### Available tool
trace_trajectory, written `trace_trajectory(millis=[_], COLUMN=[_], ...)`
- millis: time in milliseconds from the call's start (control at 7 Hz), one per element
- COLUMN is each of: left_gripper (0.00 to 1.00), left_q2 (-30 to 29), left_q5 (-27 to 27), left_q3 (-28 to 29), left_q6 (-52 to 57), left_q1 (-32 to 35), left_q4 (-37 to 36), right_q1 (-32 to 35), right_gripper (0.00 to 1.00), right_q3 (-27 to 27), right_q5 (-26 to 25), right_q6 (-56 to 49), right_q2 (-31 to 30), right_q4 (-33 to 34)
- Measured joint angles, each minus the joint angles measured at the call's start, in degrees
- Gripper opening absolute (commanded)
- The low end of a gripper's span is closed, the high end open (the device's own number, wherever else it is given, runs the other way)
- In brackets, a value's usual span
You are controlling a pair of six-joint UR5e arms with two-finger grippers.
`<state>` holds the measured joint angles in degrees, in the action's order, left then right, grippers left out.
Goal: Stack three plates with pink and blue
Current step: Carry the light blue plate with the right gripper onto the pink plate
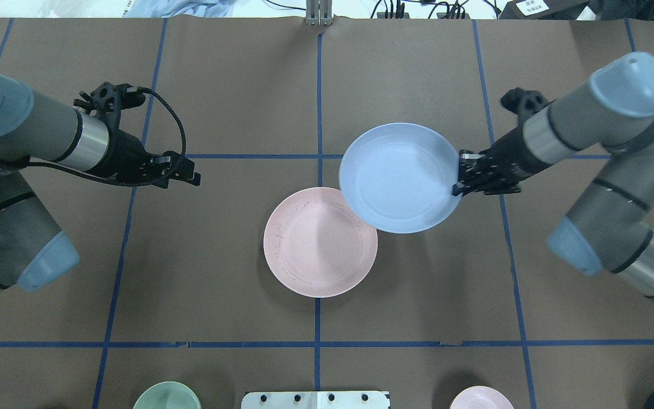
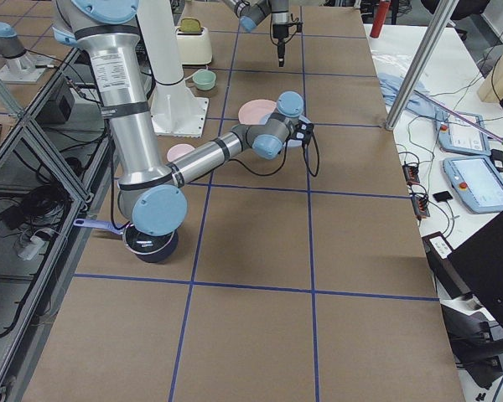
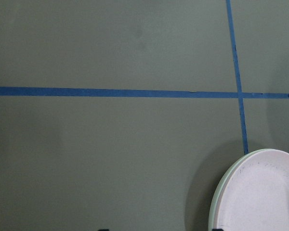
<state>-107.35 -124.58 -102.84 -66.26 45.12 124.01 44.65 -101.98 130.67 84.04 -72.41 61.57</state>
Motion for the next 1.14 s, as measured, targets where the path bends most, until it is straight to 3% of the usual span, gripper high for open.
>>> trace_trajectory(millis=[143,429,1143], left_gripper=[0.77,0.77,0.77], left_q2=[0.2,0.3,0.4], left_q5=[-0.2,-0.6,-0.8], left_q3=[0.0,-0.1,-0.4], left_q6=[0.5,0.8,0.7], left_q1=[0.4,0.7,0.7], left_q4=[0.0,0.0,0.1], right_q1=[-5.5,-10.9,-13.6], right_gripper=[0.00,0.00,0.00], right_q3=[-0.2,-0.2,-0.1], right_q5=[-5.4,-10.7,-12.2], right_q6=[5.6,8.8,9.5], right_q2=[3.1,5.1,5.4], right_q4=[0.1,0.4,0.5])
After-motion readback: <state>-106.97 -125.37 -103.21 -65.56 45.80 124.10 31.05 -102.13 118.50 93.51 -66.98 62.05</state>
